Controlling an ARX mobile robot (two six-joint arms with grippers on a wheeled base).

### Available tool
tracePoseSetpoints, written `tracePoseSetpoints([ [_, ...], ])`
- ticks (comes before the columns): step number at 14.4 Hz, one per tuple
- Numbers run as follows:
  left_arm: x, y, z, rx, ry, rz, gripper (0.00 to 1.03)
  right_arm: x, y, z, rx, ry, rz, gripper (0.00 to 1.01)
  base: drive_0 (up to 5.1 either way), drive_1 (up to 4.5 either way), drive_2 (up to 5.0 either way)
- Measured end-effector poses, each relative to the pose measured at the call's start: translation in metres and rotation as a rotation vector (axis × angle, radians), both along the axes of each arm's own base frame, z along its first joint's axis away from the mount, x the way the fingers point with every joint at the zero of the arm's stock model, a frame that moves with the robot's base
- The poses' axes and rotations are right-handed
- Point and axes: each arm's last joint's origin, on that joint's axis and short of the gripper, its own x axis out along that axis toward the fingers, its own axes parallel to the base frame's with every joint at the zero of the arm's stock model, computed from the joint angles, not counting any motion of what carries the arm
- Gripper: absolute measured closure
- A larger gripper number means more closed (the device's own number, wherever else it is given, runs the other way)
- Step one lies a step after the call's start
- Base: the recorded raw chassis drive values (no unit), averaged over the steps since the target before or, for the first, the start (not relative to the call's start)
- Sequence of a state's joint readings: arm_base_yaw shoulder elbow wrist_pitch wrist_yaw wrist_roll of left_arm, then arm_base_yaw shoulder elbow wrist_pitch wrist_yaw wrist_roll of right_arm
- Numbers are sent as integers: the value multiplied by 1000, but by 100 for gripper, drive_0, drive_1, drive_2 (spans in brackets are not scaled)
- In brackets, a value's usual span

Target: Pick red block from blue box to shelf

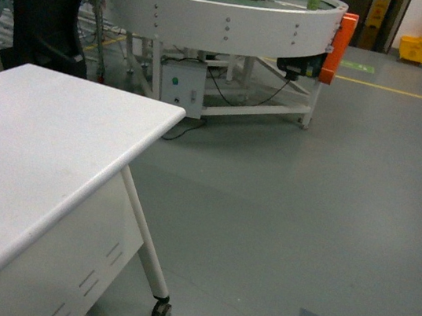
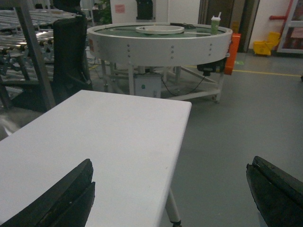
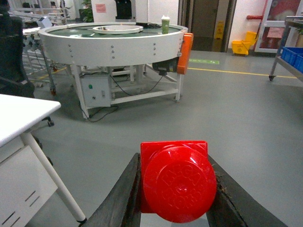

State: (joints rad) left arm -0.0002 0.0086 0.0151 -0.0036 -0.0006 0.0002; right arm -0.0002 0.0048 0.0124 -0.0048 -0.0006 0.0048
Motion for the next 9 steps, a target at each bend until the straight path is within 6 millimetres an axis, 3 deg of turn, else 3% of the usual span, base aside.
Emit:
tracePoseSetpoints([
  [9, 0, 0, 0, 0, 0, 0, 5, 0, 0, 0, 0, 0, 0, 73, -147, -147, -147],
])
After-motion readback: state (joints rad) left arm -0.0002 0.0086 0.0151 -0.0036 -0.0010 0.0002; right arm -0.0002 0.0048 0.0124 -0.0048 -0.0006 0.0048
